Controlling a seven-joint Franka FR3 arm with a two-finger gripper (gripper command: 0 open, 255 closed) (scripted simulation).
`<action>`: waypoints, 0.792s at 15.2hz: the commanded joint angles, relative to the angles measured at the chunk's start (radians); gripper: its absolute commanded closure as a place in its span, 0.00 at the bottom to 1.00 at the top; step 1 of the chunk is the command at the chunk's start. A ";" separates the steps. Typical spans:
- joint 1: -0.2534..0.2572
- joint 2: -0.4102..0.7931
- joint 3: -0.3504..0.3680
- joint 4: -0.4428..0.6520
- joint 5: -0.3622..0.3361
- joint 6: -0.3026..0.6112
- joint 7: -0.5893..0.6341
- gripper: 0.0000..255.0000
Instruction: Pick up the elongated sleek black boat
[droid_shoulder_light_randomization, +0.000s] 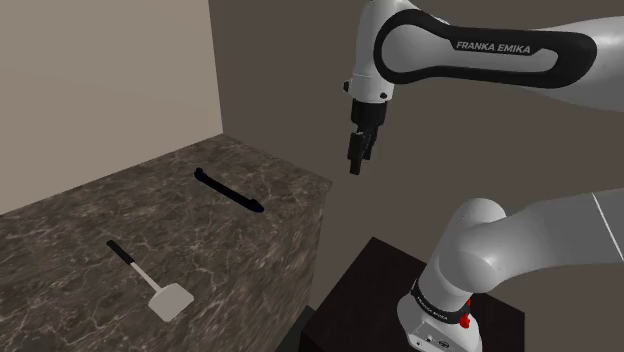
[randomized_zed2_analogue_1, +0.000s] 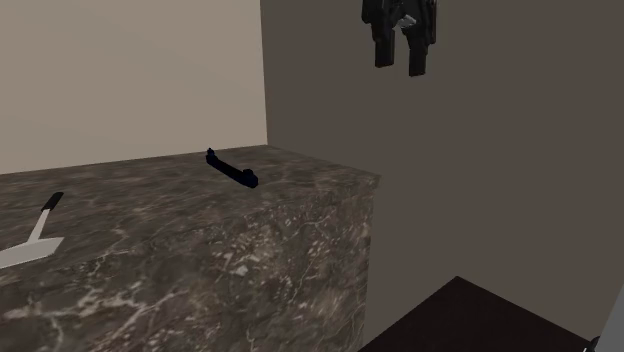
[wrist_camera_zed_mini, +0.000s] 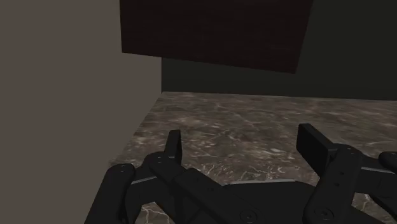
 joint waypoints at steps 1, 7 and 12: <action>0.000 0.000 0.000 0.000 0.000 0.000 0.000 0.00; 0.011 0.201 0.057 0.051 0.034 0.167 0.067 0.00; 0.016 0.381 0.099 0.131 0.043 0.282 0.123 0.00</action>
